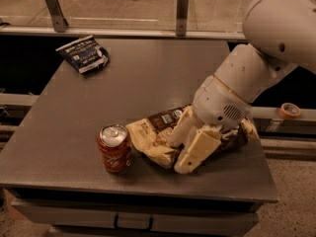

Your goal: Move brown chip bag near coke can

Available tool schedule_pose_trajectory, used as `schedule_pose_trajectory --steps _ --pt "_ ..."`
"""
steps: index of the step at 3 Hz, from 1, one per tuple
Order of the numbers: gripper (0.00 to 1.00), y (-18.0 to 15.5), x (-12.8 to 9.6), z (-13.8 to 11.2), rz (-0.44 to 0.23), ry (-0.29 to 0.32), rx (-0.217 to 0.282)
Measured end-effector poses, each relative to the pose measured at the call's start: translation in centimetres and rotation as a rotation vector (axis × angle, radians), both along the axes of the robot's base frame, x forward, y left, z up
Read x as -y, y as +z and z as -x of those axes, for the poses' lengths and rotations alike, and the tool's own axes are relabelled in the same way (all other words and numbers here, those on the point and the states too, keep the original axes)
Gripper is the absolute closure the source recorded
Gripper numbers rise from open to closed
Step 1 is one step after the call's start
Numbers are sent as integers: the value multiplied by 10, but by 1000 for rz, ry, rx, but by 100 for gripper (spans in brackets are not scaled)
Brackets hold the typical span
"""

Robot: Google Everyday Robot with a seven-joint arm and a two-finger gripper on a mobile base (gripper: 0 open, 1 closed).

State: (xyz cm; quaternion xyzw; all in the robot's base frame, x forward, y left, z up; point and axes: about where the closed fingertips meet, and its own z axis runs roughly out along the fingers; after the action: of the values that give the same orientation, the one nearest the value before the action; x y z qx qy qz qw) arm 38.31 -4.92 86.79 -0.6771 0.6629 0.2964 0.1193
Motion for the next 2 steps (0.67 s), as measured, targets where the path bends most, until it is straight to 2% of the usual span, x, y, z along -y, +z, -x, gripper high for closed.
schedule_pose_trajectory --steps 1,2 --pt "0 10 6 -8 20 -17 30" --pt "0 38 27 -40 74 -60 149"
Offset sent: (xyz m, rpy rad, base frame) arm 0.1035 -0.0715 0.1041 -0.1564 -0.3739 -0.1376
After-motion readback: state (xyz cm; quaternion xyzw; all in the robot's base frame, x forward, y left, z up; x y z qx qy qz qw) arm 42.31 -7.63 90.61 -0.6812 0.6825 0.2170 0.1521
